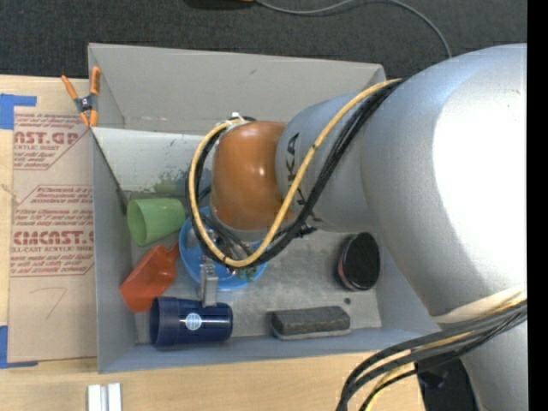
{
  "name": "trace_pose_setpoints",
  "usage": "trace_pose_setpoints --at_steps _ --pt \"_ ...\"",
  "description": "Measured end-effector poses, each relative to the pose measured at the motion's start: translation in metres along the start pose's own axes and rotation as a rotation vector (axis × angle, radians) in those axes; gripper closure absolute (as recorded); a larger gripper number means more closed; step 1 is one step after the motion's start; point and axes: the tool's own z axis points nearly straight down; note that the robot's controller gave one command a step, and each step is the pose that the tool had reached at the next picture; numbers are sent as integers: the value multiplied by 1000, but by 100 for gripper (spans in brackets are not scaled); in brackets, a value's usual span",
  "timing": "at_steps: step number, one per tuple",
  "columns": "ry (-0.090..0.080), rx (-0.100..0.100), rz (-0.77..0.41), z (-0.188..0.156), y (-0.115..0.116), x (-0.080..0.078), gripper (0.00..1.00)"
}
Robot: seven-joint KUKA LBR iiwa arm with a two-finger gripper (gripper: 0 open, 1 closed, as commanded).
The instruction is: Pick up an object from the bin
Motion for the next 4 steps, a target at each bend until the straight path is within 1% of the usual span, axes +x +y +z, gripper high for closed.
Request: trace_pose_setpoints --at_steps 1,2,3,4 --pt "-12 -7 65 4 20 29 0" --pt "-31 -1 72 21 7 -3 0" --pt "-54 -4 19 14 39 36 0" --pt "-29 5 114 28 2 -17 0"
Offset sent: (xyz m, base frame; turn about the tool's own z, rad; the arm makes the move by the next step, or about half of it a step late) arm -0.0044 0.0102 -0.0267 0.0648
